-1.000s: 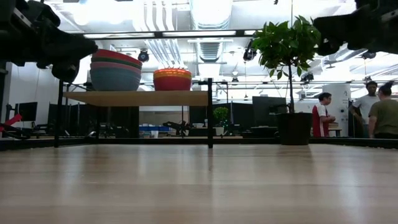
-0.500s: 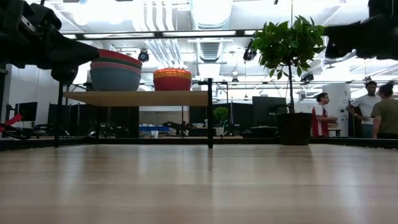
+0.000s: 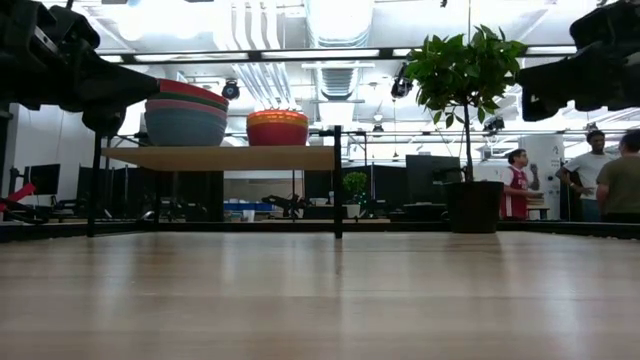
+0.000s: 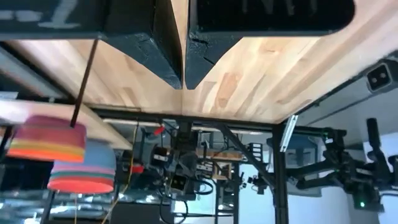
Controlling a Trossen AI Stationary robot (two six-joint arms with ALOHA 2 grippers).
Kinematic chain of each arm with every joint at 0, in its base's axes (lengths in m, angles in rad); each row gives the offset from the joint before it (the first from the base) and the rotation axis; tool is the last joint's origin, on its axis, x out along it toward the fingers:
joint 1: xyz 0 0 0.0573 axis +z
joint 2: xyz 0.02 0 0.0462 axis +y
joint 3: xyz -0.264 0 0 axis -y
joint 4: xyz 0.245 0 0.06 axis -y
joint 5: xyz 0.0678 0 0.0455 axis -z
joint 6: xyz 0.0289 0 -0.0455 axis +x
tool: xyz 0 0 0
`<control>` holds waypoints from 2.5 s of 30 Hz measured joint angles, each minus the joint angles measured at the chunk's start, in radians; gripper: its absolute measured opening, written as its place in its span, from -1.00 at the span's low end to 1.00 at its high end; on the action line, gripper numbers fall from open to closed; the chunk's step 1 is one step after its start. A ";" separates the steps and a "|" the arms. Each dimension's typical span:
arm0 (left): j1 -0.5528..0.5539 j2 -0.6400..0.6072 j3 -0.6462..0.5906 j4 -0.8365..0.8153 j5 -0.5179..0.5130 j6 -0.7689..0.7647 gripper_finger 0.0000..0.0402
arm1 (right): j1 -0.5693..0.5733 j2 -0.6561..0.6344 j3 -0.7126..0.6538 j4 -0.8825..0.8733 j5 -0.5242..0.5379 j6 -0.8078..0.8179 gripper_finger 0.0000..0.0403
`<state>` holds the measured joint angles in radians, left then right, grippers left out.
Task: Place and stack bowls onto a shelf
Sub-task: Return to Home Position
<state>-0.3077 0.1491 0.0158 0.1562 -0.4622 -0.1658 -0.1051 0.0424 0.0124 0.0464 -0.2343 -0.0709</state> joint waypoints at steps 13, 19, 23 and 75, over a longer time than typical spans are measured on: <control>0.000 0.002 0.001 0.000 0.000 0.000 -0.81 | 0.000 0.012 -0.001 -0.002 0.000 0.159 -0.96; 0.000 0.002 0.001 0.000 0.000 0.000 -0.81 | 0.000 0.012 -0.001 -0.002 0.000 0.138 -0.96; 0.000 0.002 0.002 0.000 0.000 0.000 -0.81 | 0.000 0.012 -0.001 -0.003 0.000 0.138 -0.96; 0.000 0.002 0.002 0.000 0.001 0.000 -0.81 | 0.000 0.013 -0.002 -0.005 0.000 0.138 -0.96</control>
<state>-0.3077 0.1509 0.0177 0.1558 -0.4614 -0.1658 -0.1047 0.0551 0.0101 0.0418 -0.2340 0.0673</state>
